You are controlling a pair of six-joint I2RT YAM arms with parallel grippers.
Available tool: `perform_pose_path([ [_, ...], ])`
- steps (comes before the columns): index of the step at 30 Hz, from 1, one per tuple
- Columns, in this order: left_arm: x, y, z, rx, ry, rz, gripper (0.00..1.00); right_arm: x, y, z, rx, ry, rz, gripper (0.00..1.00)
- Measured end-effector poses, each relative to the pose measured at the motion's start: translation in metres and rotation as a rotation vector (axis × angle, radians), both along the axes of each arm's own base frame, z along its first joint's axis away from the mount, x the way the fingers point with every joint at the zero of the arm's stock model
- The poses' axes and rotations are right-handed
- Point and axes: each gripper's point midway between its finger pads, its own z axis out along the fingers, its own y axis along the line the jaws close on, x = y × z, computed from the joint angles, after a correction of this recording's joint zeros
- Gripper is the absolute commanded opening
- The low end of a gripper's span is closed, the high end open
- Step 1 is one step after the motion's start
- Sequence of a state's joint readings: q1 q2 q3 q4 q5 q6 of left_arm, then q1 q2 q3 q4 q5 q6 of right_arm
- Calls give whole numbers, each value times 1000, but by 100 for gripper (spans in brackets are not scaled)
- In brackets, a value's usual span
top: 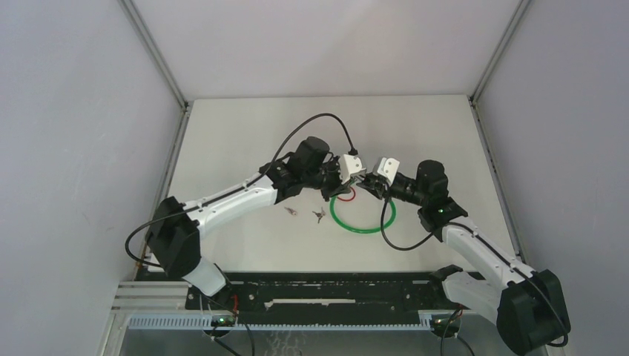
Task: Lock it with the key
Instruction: Lock the lock at the center of the board.
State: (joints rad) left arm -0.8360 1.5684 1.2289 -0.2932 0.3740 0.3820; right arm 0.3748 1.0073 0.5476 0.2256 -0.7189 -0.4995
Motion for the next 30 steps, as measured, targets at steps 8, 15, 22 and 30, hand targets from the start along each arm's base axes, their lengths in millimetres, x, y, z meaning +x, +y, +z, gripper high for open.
perform_pose_path([
  [8,-3,-2,-5,-42,45,39,20,-1,-1,-6,-18,-16,11,0],
  [15,-5,-2,-5,-54,68,53,1,0,-2,-7,-27,-36,19,0],
  [22,-5,-1,-2,-45,37,50,0,-2,-2,-2,-39,-74,33,0],
  [30,6,10,14,-12,-113,39,0,5,6,14,-70,-163,44,0],
])
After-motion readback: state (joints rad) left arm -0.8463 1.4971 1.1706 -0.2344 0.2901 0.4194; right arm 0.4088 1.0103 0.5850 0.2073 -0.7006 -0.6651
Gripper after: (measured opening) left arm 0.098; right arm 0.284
